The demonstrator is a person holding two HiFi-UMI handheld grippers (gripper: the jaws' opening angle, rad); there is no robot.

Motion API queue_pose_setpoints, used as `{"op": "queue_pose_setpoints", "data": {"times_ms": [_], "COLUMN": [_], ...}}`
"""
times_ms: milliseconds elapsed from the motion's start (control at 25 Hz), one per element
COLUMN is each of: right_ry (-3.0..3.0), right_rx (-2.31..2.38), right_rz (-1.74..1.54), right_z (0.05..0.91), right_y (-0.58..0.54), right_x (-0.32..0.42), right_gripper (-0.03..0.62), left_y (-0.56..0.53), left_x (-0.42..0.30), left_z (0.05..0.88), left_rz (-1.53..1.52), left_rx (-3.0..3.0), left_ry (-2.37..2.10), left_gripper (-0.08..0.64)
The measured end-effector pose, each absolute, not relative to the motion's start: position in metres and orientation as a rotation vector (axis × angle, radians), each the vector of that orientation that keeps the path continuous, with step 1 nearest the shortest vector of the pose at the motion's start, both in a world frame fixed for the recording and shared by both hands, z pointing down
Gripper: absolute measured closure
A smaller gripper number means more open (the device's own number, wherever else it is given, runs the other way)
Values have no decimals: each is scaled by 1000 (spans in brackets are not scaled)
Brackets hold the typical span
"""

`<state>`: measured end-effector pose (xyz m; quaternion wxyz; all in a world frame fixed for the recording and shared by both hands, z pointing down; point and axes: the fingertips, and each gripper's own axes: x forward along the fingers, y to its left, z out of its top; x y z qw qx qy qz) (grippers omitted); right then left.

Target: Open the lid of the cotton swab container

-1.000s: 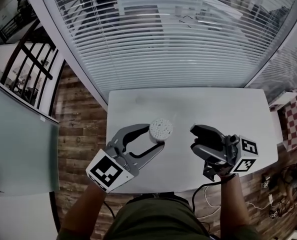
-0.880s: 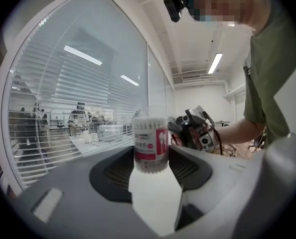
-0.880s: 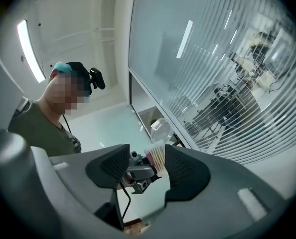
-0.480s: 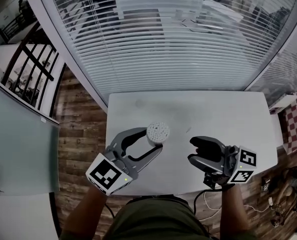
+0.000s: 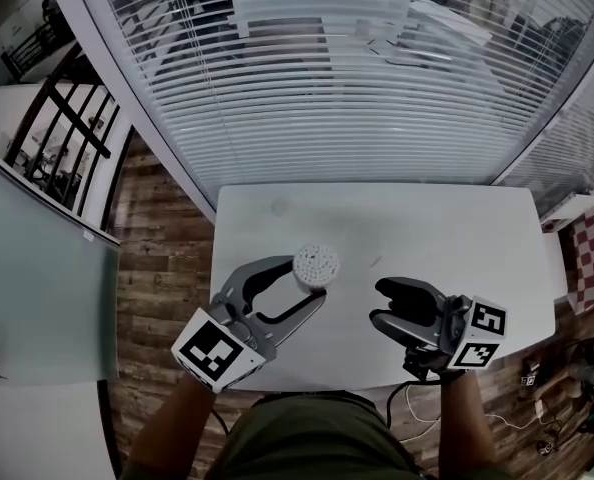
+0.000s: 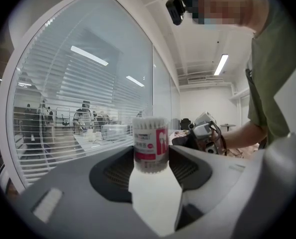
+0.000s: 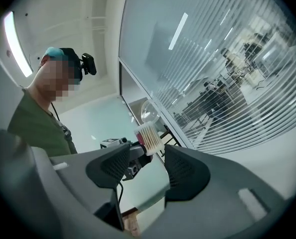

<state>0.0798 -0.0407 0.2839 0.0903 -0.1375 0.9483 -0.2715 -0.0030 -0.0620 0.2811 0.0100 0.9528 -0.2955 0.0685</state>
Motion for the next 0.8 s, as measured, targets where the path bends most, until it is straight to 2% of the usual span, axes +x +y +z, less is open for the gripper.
{"op": "queue_pose_setpoints", "data": {"times_ms": [120, 800], "right_ry": [2826, 2847], "right_rx": [-421, -397], "right_rz": [-822, -867], "right_z": [288, 294], "right_y": [-42, -46], "right_x": [80, 79], "right_gripper": [377, 377], "left_y": [-63, -65], "left_x": [-2, 4], "left_z": [282, 285], "left_rz": [214, 231], "left_rx": [2972, 2952], "left_ry": [-927, -941], "left_gripper": [334, 334]}}
